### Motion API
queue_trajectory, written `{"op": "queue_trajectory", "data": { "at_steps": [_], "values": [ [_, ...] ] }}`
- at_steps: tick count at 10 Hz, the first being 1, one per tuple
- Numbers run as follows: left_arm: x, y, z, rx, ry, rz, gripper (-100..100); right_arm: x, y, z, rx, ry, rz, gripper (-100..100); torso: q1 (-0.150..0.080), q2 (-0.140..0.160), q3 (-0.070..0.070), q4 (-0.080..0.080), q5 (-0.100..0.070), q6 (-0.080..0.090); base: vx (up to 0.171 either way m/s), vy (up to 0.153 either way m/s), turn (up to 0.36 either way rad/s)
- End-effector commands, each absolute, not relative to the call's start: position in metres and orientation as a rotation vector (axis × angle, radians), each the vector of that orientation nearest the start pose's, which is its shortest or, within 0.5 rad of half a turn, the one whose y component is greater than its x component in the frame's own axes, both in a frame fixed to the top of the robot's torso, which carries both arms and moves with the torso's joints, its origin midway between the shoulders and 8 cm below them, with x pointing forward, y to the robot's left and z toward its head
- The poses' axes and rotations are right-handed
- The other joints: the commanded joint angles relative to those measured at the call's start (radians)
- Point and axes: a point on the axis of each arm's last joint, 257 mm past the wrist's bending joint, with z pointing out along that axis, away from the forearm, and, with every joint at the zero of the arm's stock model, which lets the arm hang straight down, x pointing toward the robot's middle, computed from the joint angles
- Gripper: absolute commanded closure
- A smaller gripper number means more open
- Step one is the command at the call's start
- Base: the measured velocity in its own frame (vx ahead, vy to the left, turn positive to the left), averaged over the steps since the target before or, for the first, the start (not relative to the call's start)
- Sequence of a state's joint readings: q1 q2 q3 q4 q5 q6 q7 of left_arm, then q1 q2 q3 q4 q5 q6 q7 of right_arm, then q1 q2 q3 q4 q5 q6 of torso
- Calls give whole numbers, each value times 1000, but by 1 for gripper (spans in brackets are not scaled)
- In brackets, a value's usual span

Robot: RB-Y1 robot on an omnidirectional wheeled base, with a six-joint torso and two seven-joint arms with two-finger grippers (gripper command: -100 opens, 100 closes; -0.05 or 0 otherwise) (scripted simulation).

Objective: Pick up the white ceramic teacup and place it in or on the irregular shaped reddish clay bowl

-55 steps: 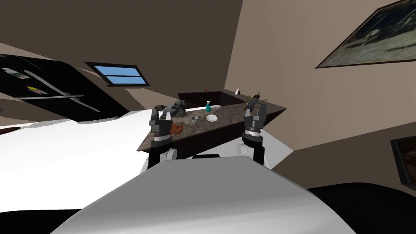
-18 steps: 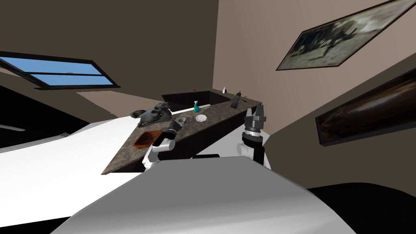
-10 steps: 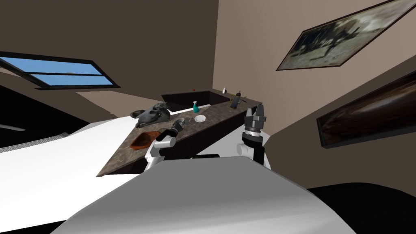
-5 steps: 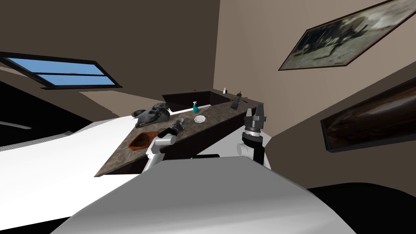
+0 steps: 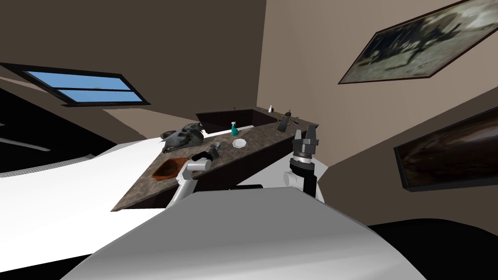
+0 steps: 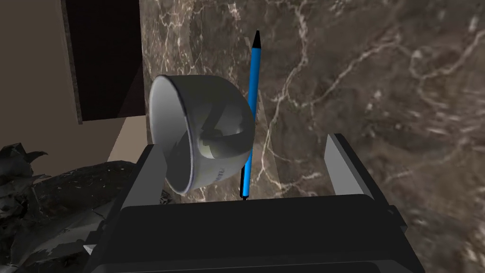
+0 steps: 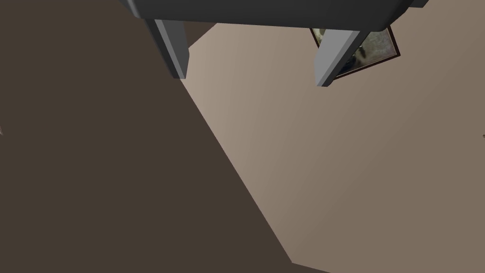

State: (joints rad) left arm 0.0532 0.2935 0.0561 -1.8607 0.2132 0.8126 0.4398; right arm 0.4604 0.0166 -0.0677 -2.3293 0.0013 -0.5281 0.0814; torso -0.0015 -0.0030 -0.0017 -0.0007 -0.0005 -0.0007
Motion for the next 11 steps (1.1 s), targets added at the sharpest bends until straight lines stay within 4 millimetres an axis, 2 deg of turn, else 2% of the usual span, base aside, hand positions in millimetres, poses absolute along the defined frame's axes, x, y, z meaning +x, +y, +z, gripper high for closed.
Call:
{"op": "queue_trajectory", "data": {
  "at_steps": [1, 3, 4, 5, 6, 8, 9, 11],
  "values": [
    [488, 326, -295, -1956, 1318, -977, -100, 326, -294, 64, 541, 535, 1194, 0, 0, 0, 0, 0, 0, 0, 55, -23, 48],
    [488, 334, -299, -1960, 1345, -922, -100, 326, -294, 64, 541, 535, 1194, 0, 1, -1, 0, 0, 0, 0, 67, -8, 36],
    [489, 330, -297, -1956, 1335, -944, -100, 326, -294, 64, 541, 535, 1194, 0, 2, -2, -1, 0, 0, 0, 39, 0, 8],
    [488, 331, -298, -1959, 1337, -938, 0, 326, -294, 64, 541, 535, 1194, 0, 2, 0, 0, 0, 0, 0, 6, 0, -1],
    [491, 331, -303, -1958, 1334, -939, -100, 326, -294, 64, 541, 535, 1194, 0, 2, 2, 1, 0, 0, 0, 0, 0, 0],
    [491, 332, -305, -1961, 1334, -937, -100, 326, -294, 64, 541, 535, 1194, 0, 2, 3, 2, 1, 0, 0, 3, -3, 10],
    [491, 332, -305, -1959, 1334, -939, 100, 326, -294, 64, 541, 535, 1194, 0, 2, 3, 2, 1, 0, 0, 0, 0, 0],
    [496, 334, -296, -1939, 1323, -952, 100, 326, -294, 64, 541, 535, 1194, 0, 1, 5, 0, -5, 4, 0, 0, 0, 0]
  ]
}}
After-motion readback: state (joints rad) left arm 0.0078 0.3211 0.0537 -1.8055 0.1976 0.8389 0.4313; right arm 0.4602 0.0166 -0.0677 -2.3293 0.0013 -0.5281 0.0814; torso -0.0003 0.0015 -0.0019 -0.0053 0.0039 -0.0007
